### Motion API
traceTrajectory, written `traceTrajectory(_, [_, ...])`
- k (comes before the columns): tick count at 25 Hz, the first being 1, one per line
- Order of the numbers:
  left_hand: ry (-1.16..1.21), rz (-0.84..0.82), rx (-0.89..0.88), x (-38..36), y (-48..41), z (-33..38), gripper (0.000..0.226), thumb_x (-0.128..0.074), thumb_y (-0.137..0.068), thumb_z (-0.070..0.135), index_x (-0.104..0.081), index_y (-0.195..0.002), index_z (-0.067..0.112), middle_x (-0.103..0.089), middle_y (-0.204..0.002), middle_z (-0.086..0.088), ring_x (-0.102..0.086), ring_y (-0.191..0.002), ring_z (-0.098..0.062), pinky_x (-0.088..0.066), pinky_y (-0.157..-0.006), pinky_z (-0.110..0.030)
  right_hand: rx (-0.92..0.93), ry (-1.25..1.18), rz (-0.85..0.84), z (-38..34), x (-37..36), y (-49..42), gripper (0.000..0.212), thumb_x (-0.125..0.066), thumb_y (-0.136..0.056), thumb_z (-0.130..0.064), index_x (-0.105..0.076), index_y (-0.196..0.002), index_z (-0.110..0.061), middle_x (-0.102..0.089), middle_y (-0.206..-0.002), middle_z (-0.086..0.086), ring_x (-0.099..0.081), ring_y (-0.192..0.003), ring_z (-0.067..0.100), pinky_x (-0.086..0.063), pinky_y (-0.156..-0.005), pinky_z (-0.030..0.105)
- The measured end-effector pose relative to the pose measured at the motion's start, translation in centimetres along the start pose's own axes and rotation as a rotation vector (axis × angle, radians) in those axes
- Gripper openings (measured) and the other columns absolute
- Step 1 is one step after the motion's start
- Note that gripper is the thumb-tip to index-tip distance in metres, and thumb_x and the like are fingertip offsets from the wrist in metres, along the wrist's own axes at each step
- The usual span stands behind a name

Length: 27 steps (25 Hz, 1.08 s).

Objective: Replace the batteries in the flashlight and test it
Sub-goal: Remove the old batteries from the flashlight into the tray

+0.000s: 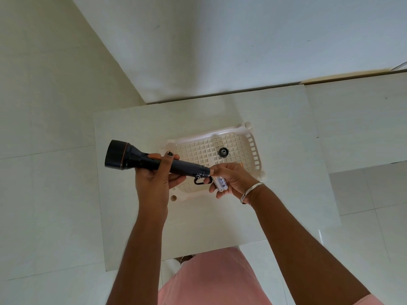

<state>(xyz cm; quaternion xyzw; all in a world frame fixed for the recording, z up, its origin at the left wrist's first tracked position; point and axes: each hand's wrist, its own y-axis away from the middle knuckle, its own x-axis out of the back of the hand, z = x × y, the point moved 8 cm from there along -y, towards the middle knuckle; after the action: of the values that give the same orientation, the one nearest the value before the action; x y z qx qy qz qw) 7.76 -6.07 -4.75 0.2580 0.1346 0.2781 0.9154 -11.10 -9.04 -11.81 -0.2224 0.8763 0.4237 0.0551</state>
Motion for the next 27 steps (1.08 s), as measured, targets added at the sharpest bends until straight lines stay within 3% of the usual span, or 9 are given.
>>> traceTrajectory(4, [-0.079,0.002,-0.045,-0.4,0.1,-0.1,0.017,-0.067,-0.087,0.013,-0.053,-0.093,0.021,-0.070,-0.106,-0.016,-0.075,-0.087,-0.018,-0.061,-0.064,-0.030,-0.044,0.108,0.059,0.2,0.9,0.3,0.006,-0.071,-0.082,-0.017,-0.073,-0.079,-0.012,-0.075,-0.074,0.005,-0.070,-0.064,0.018,-0.055,-0.052,0.027])
traceTrajectory(8, [-0.070,0.010,-0.021,-0.2,-0.2,-0.5,0.016,-0.067,-0.087,0.015,-0.053,-0.093,0.019,-0.071,-0.107,-0.016,-0.075,-0.090,-0.021,-0.061,-0.065,-0.031,-0.022,0.127,0.156,0.1,1.6,0.2,0.006,-0.078,-0.074,-0.016,-0.074,-0.071,-0.017,-0.074,-0.068,0.002,-0.069,-0.059,0.015,-0.055,-0.052,0.027])
traceTrajectory(13, [0.066,0.106,0.141,0.9,-0.4,-2.0,0.040,-0.067,-0.089,0.018,-0.049,-0.121,0.003,-0.070,-0.112,-0.016,-0.075,-0.087,-0.025,-0.063,-0.065,-0.037,0.059,0.079,0.160,-0.7,1.0,0.0,0.011,-0.078,-0.074,-0.012,-0.074,-0.073,-0.022,-0.076,-0.073,0.000,-0.069,-0.060,0.013,-0.056,-0.052,0.027])
traceTrajectory(17, [0.114,0.183,0.258,1.6,-0.5,-3.4,0.022,-0.069,-0.087,0.020,-0.051,-0.096,0.011,-0.071,-0.102,-0.014,-0.076,-0.074,-0.025,-0.061,-0.055,-0.035,0.156,0.180,0.135,-2.0,0.4,0.1,0.014,-0.078,-0.075,-0.008,-0.073,-0.074,-0.022,-0.075,-0.076,-0.001,-0.071,-0.063,0.016,-0.057,-0.051,0.026])
traceTrajectory(19, [0.090,0.181,0.297,1.7,-0.7,-4.1,0.025,-0.070,-0.086,0.023,-0.050,-0.095,0.012,-0.073,-0.100,-0.012,-0.076,-0.071,-0.026,-0.063,-0.061,-0.039,0.185,0.252,0.123,-2.4,0.2,0.2,0.017,-0.075,-0.074,-0.002,-0.071,-0.076,-0.019,-0.072,-0.083,0.001,-0.071,-0.063,0.017,-0.057,-0.049,0.026])
traceTrajectory(21, [0.036,0.169,0.336,1.8,-0.9,-4.6,0.031,-0.071,-0.086,0.025,-0.047,-0.101,0.012,-0.077,-0.090,-0.005,-0.076,-0.069,-0.027,-0.060,-0.080,-0.048,0.224,0.310,0.130,-2.9,-0.1,0.2,0.023,-0.072,-0.070,0.004,-0.069,-0.073,-0.018,-0.070,-0.086,0.001,-0.070,-0.062,0.017,-0.056,-0.047,0.026])
traceTrajectory(23, [0.012,0.160,0.357,1.9,-1.0,-5.0,0.032,-0.071,-0.086,0.026,-0.046,-0.101,0.013,-0.079,-0.078,0.001,-0.076,-0.068,-0.027,-0.055,-0.090,-0.050,0.269,0.344,0.148,-3.3,-0.3,0.2,0.025,-0.071,-0.065,0.005,-0.067,-0.069,-0.020,-0.067,-0.085,0.000,-0.068,-0.064,0.019,-0.055,-0.044,0.027])
traceTrajectory(25, [0.015,0.166,0.366,2.1,-1.1,-5.3,0.029,-0.070,-0.086,0.027,-0.048,-0.100,0.014,-0.078,-0.082,-0.001,-0.076,-0.066,-0.026,-0.057,-0.087,-0.048,0.306,0.375,0.169,-3.5,-0.6,0.2,0.020,-0.070,-0.058,-0.005,-0.065,-0.067,-0.022,-0.064,-0.081,0.001,-0.066,-0.067,0.022,-0.055,-0.042,0.027])
traceTrajectory(27, [0.044,0.193,0.372,2.3,-1.0,-5.2,0.030,-0.070,-0.086,0.025,-0.049,-0.103,0.013,-0.075,-0.096,-0.008,-0.076,-0.065,-0.024,-0.062,-0.073,-0.043,0.335,0.391,0.182,-3.6,-0.7,0.1,0.016,-0.068,-0.055,-0.011,-0.064,-0.067,-0.021,-0.063,-0.078,0.002,-0.065,-0.068,0.024,-0.055,-0.042,0.029])
